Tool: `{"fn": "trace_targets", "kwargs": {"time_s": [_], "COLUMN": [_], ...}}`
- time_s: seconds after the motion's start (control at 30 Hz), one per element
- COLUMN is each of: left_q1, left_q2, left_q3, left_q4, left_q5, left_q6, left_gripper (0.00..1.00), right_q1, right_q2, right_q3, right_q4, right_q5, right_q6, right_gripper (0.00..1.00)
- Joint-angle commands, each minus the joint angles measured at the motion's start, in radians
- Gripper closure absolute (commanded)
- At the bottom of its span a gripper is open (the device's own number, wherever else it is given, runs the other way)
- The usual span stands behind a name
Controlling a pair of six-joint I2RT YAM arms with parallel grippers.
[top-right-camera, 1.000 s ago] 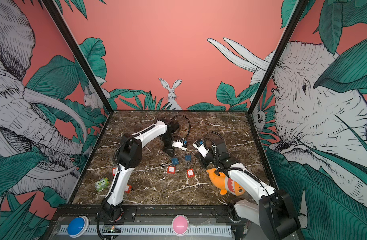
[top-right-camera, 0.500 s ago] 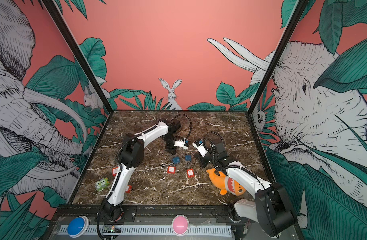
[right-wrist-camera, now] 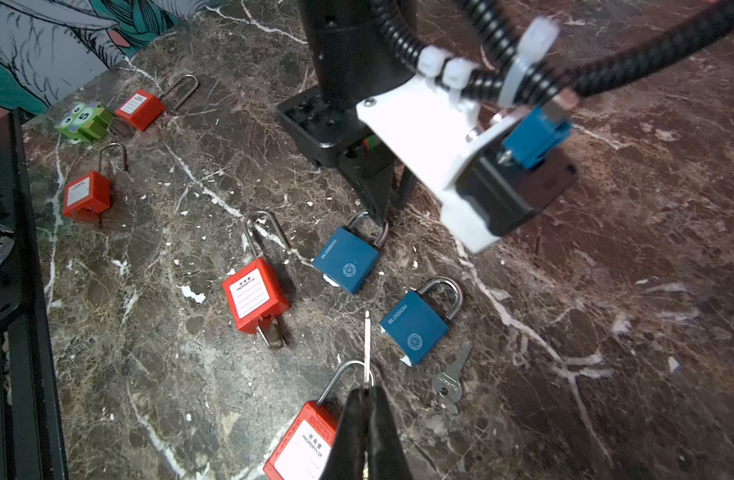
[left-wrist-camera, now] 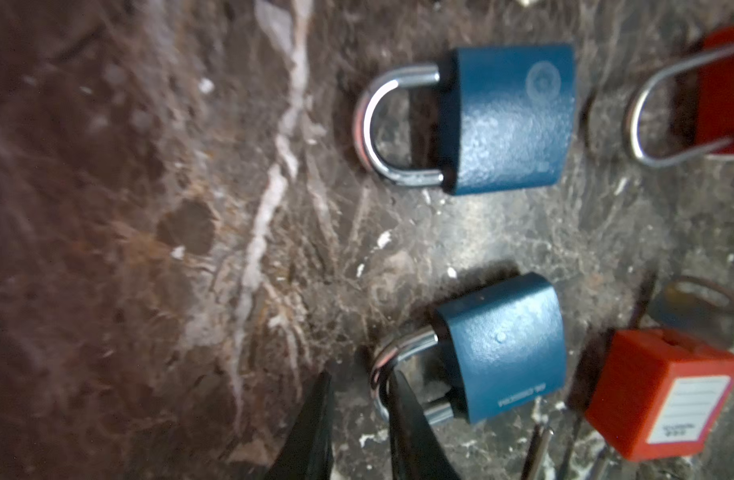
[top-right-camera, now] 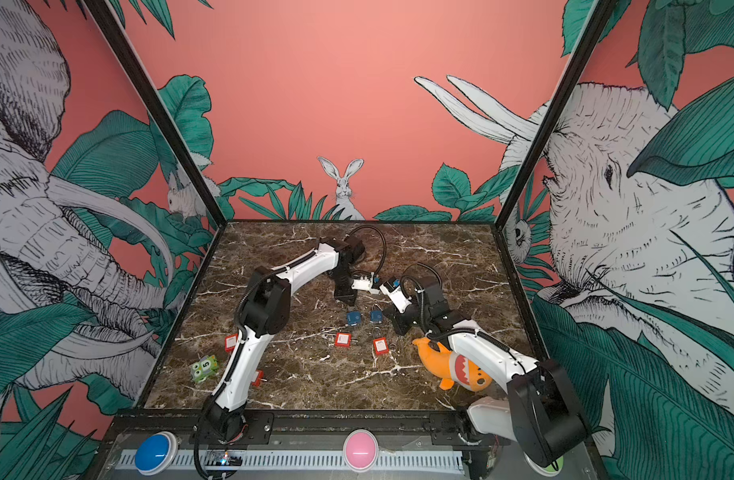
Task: Lock with the key
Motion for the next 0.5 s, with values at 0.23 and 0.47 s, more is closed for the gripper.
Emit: {"fn": "trace_targets", "kwargs": {"time_s": [0.23, 0.47], "left_q1": [0.13, 0.191], "left_q2": [-0.382, -0.61], "left_q3": [-0.287, -0.59], "left_q4": [0.398, 0.665], "left_q5": [0.169, 0.149], "left_q6": [-0.241, -0.419], "left_gripper": [0.73, 0.73], "right_q1": [0.07, 0.151], "right_q2": [0.094, 0.314], "right_q3": [0.095, 0.276], "right_q4": [-0.007, -0.093], "right_q5": [0.082, 0.218], "right_q6": [0.118, 0.292], "right_gripper": [1.0, 1.0]}}
